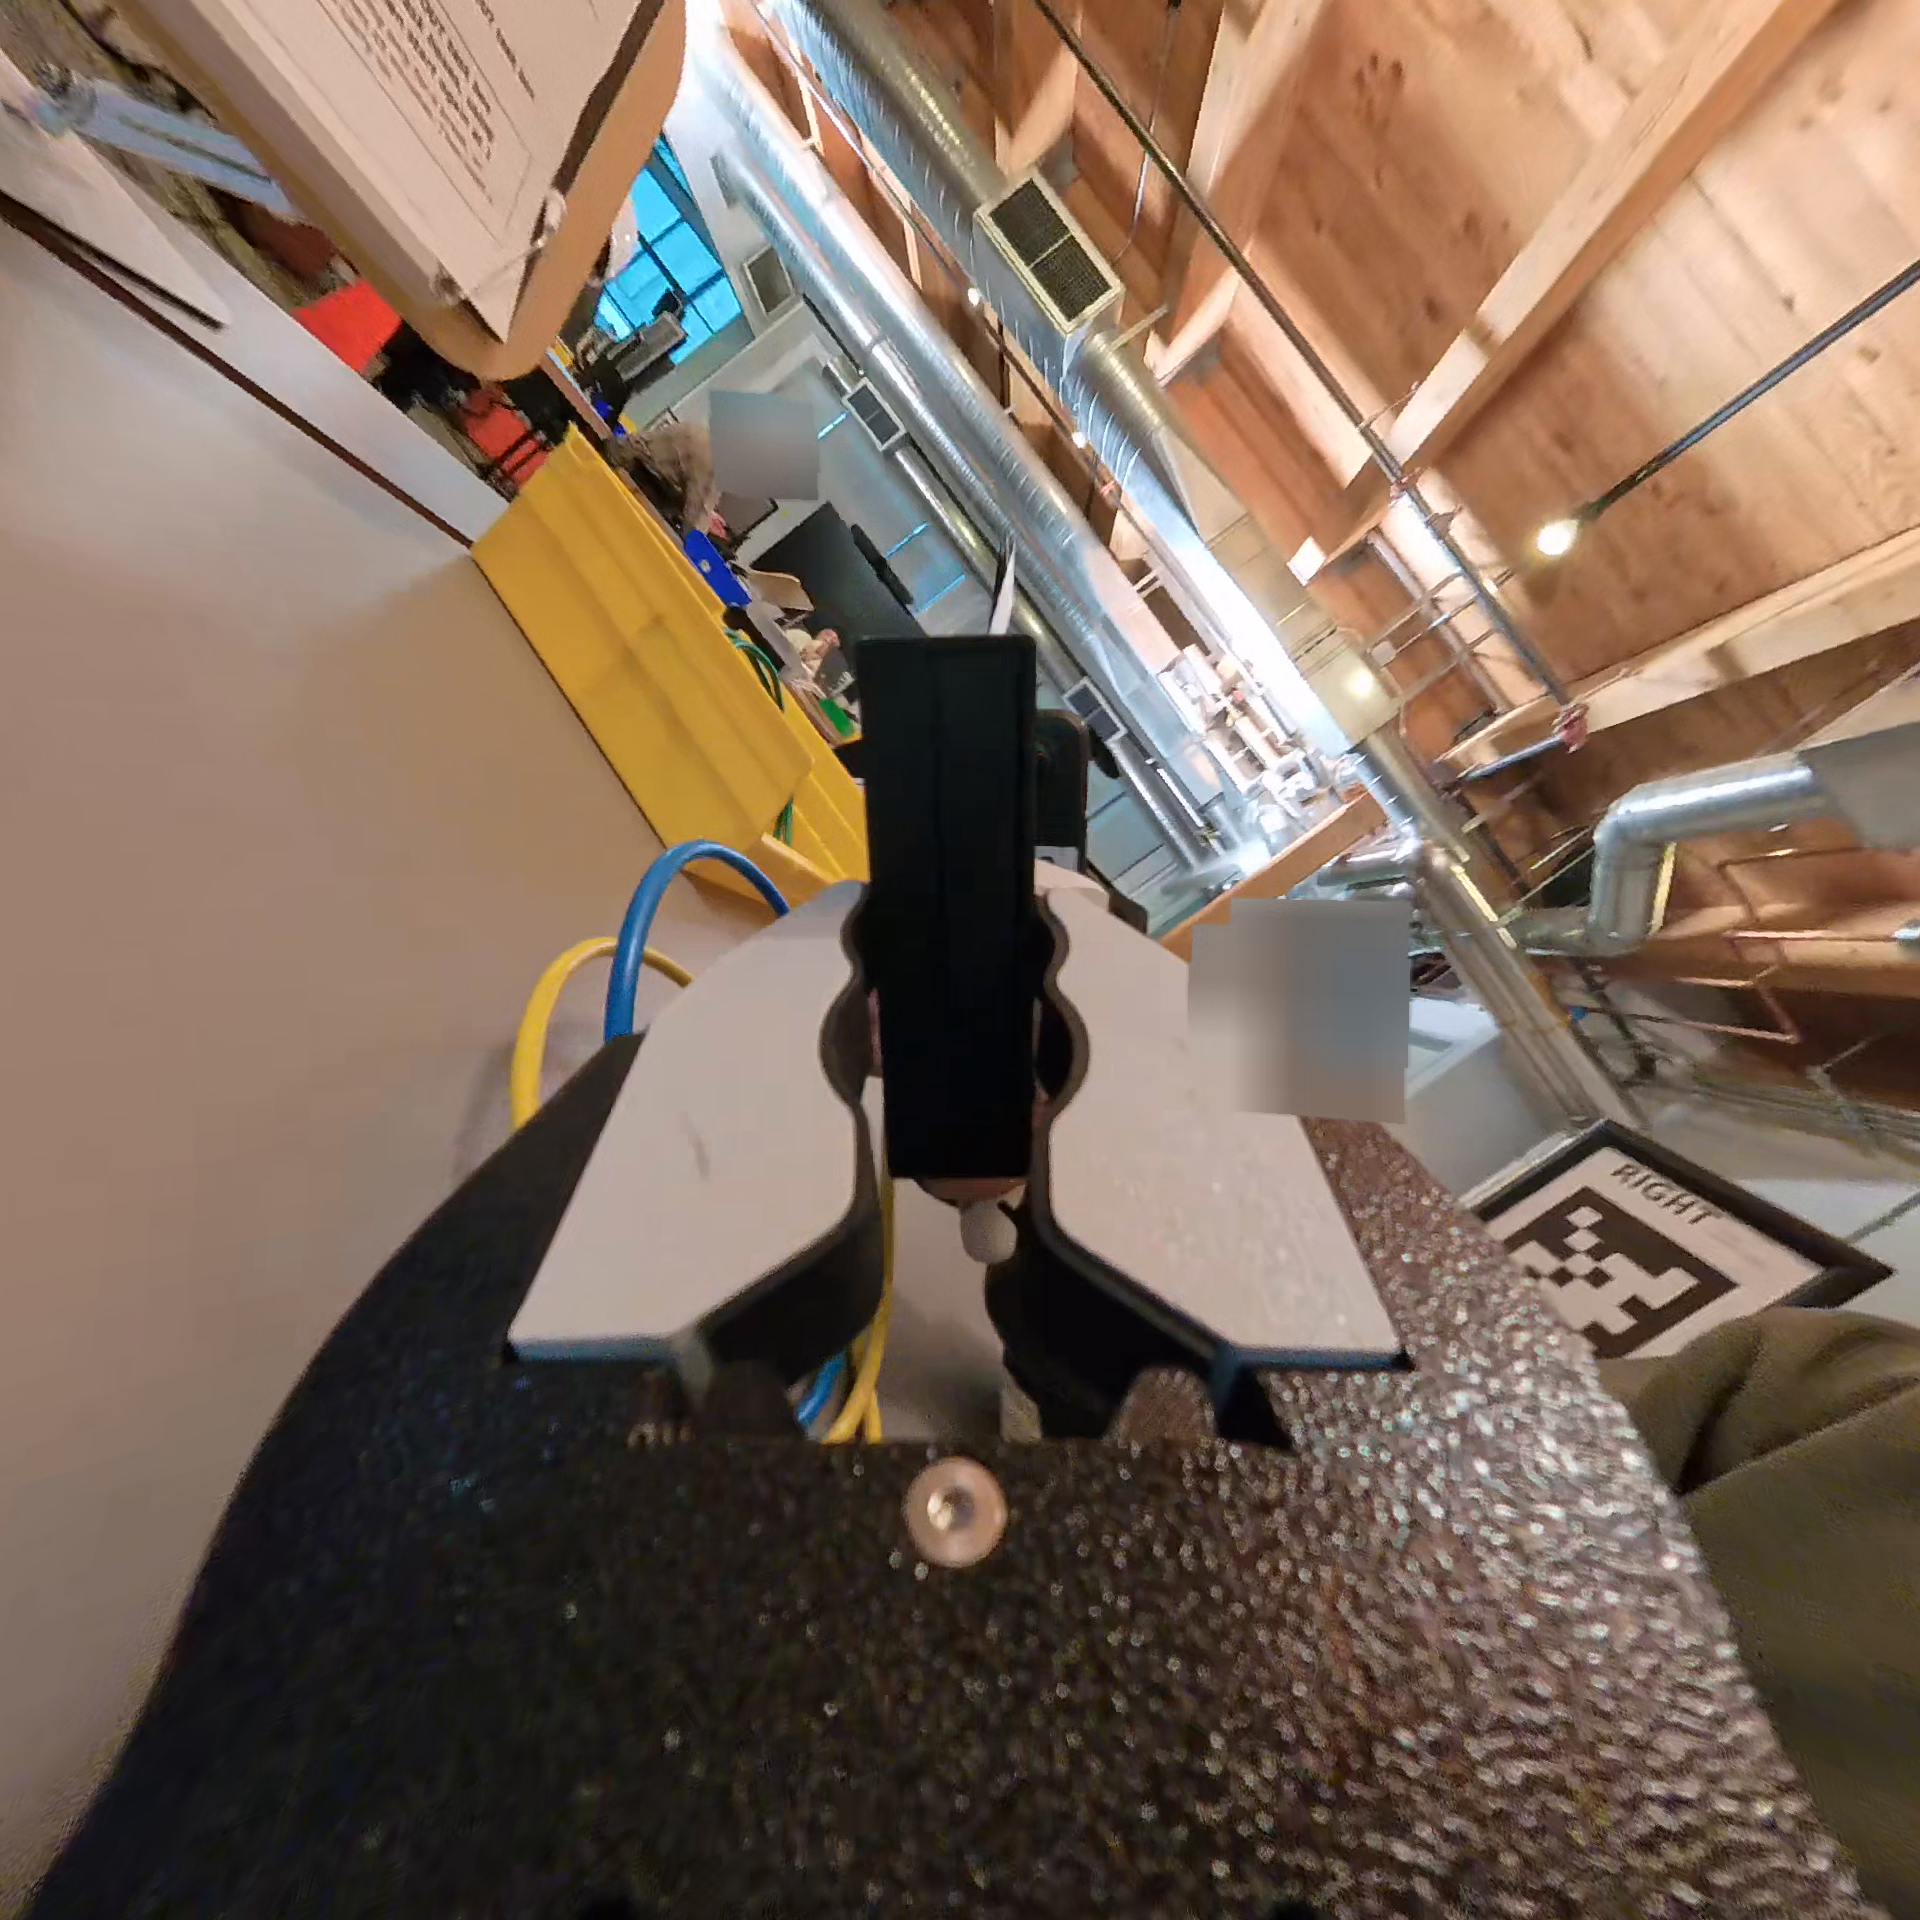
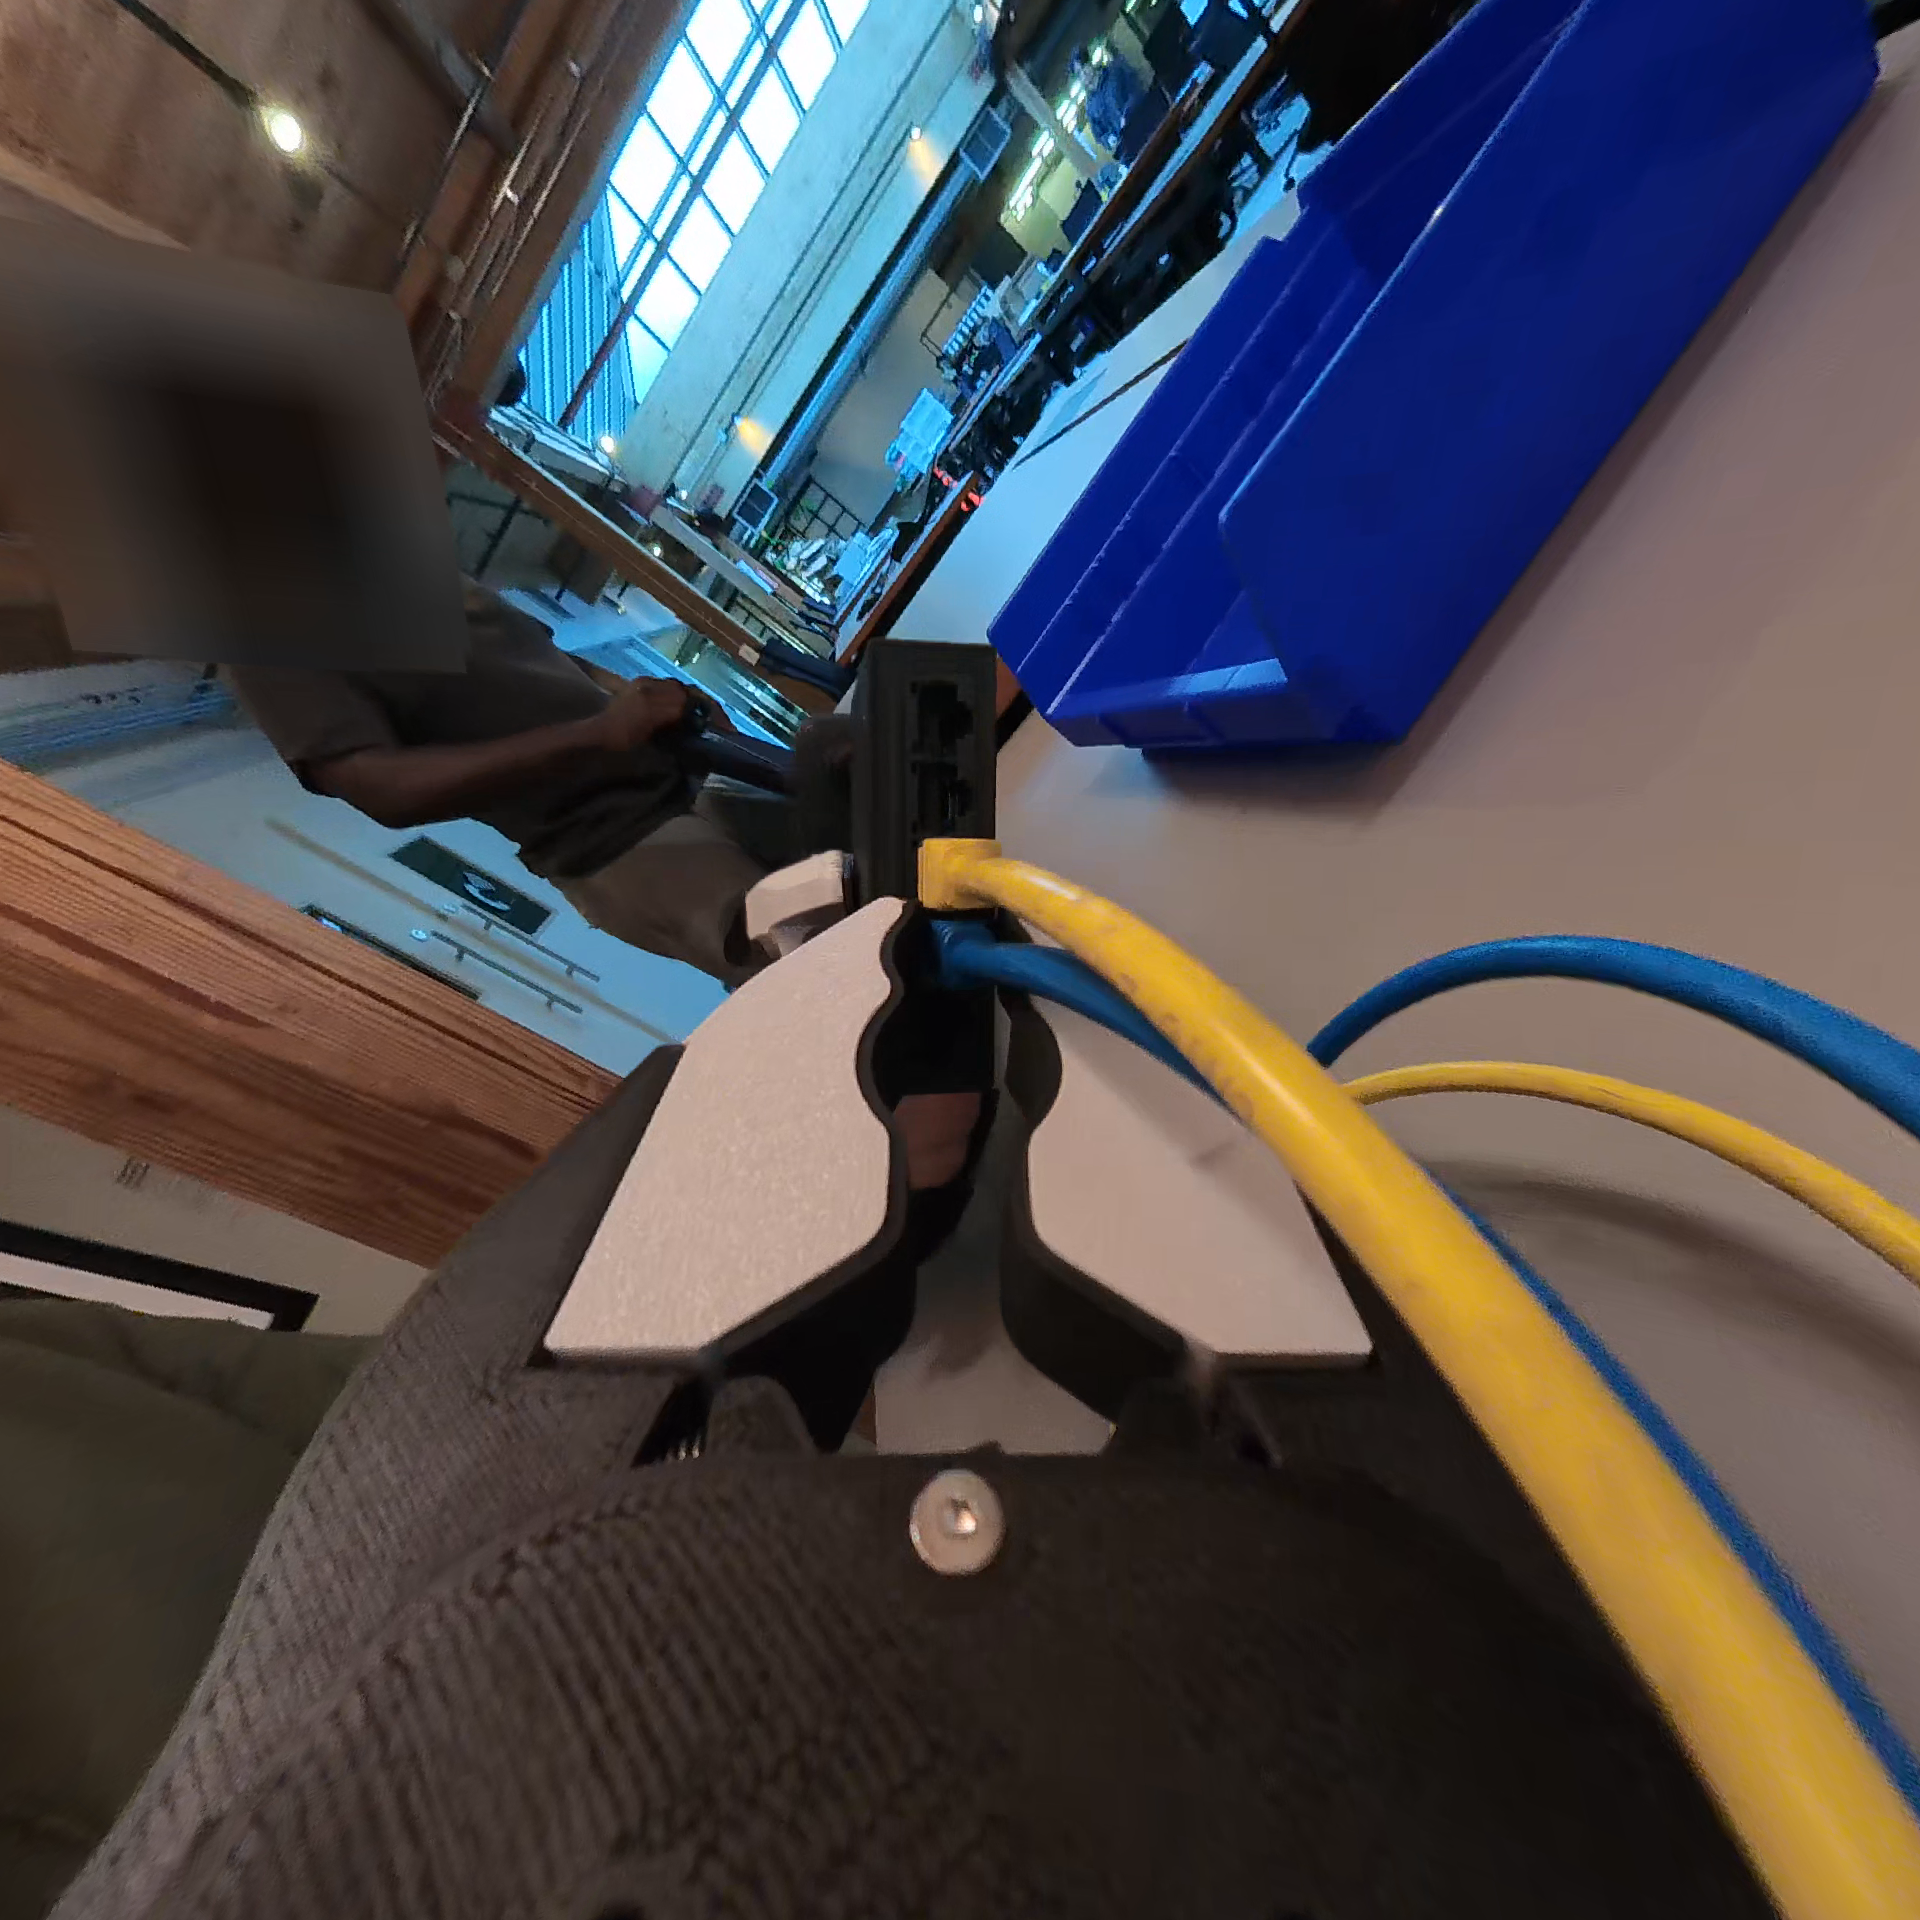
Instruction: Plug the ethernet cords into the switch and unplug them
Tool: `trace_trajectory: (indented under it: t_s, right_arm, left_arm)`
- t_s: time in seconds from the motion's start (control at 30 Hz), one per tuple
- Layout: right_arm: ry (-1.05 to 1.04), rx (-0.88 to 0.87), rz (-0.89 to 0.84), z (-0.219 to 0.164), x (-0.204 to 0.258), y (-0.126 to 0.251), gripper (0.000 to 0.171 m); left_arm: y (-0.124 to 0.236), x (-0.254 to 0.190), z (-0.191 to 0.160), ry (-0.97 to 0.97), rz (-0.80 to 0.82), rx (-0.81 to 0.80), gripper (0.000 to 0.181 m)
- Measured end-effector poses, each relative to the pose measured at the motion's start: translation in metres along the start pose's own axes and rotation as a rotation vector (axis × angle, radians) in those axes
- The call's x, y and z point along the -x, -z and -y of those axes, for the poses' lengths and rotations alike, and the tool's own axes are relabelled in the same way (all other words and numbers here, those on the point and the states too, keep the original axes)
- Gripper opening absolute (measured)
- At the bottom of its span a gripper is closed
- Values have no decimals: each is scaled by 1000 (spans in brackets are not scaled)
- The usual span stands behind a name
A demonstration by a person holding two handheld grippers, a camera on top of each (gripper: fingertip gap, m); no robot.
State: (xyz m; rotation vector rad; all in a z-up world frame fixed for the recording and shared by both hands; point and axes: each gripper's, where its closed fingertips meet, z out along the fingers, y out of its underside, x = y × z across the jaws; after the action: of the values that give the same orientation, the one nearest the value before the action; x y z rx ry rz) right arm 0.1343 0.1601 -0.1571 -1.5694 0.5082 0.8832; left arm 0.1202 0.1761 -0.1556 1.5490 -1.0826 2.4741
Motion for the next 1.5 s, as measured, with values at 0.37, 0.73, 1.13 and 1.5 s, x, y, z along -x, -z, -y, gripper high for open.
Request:
trace_trajectory:
  t_s: [0.37,0.73,1.13,1.5]
  right_arm:
    - [-30,-167,-69,-4,-16,0,20]
    - [-120,-332,-72,-11,-24,-2,26]
    - [-66,-394,-65,-5,-18,-1,24]
    - [-92,-464,-34,0,-16,-1,14]
  left_arm:
    - [-1,18,3,164,53,-119,26]
    - [2,19,10,257,25,-207,26]
    - [0,16,11,278,-10,-221,27]
    - [-2,19,7,248,8,-214,27]
